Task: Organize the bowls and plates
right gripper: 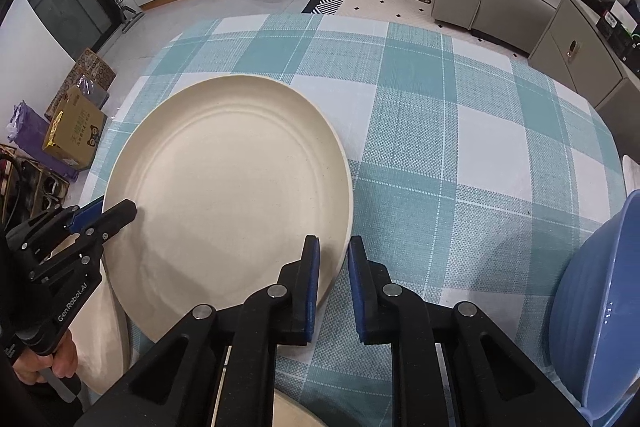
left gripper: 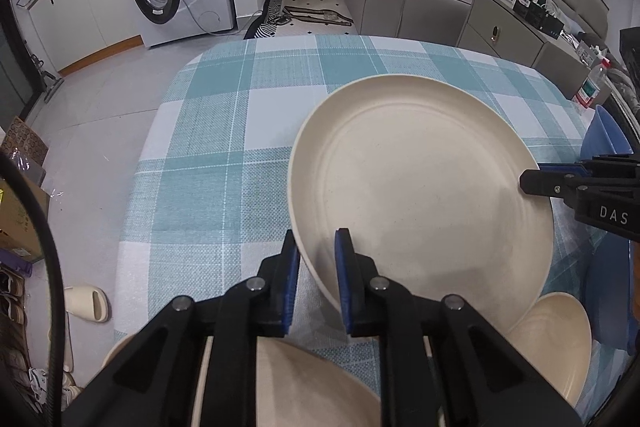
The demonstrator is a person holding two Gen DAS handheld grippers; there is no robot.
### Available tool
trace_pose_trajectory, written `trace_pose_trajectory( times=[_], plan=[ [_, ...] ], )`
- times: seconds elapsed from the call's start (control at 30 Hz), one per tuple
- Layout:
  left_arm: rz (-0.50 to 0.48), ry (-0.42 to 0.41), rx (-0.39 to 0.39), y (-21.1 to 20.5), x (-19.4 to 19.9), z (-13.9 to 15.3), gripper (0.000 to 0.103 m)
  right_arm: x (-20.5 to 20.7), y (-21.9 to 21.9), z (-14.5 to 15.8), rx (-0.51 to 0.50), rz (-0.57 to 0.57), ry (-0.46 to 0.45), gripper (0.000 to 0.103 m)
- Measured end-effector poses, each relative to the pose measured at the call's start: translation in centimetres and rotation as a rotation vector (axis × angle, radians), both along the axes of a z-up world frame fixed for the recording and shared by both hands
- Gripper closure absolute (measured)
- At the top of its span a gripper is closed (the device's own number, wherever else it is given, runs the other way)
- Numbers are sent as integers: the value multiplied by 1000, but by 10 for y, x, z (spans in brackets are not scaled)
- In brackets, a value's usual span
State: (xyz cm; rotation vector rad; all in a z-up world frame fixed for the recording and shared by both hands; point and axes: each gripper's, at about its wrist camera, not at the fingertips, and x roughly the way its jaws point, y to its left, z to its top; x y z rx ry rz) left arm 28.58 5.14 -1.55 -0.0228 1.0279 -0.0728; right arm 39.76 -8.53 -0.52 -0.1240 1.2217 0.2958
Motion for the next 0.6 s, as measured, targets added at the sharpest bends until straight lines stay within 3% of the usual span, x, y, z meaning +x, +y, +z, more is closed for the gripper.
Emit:
trace_pose_trajectory(
  times=[0.6],
  plan=[
    [9, -82, 14, -8, -31, 35, 87, -28, -8, 35, 8, 18, -66, 88]
  ],
)
